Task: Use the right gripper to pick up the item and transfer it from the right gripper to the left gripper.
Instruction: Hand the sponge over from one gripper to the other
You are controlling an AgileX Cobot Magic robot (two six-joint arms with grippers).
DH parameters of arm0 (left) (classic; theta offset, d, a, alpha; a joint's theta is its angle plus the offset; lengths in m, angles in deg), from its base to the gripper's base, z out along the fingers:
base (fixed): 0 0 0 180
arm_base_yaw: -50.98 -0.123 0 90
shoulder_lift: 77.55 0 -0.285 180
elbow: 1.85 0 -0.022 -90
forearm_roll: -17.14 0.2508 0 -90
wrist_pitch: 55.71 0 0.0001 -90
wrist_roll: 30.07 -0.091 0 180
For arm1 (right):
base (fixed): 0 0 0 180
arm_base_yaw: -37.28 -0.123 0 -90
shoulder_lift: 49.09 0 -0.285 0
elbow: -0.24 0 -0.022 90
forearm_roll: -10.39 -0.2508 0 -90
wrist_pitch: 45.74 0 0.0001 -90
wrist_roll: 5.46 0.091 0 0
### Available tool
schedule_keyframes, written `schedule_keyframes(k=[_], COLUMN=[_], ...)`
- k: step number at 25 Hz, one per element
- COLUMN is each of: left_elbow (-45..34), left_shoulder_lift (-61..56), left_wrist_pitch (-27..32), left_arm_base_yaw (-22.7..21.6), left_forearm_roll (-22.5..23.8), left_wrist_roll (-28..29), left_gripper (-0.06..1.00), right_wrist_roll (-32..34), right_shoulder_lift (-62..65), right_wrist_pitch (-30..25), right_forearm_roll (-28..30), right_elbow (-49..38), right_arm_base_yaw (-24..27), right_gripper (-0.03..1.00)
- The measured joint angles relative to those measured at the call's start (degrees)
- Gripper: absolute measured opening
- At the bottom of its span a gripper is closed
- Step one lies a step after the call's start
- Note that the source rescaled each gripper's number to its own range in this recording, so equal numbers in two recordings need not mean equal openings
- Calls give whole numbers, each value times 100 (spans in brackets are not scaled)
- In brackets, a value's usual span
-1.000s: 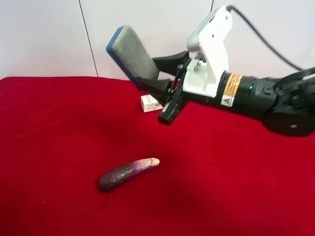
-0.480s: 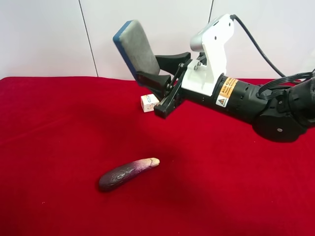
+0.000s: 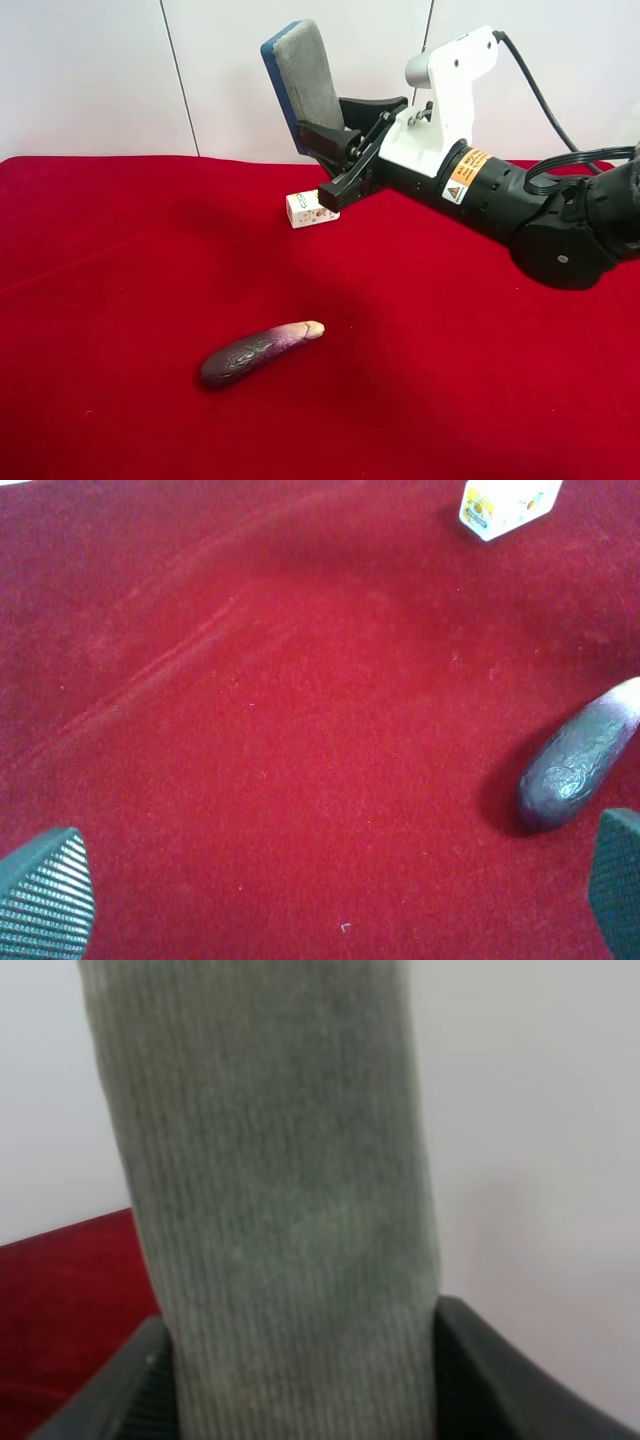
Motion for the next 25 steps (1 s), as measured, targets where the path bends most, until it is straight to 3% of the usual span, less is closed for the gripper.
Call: schedule_keyframes(k=[25], left_elbow=[0], left_shoulder_lift=[0], left_wrist_pitch=[0], left_arm_base_yaw=[0], left_forearm_roll=[0], left_wrist_roll=[0], left_gripper=[100], right_wrist_roll=[0], right_shoulder_lift=[0], right_wrist_pitch=[0], right_forearm_roll=[-81], right_elbow=[0], right_arm_base_yaw=[0], right_gripper=[6])
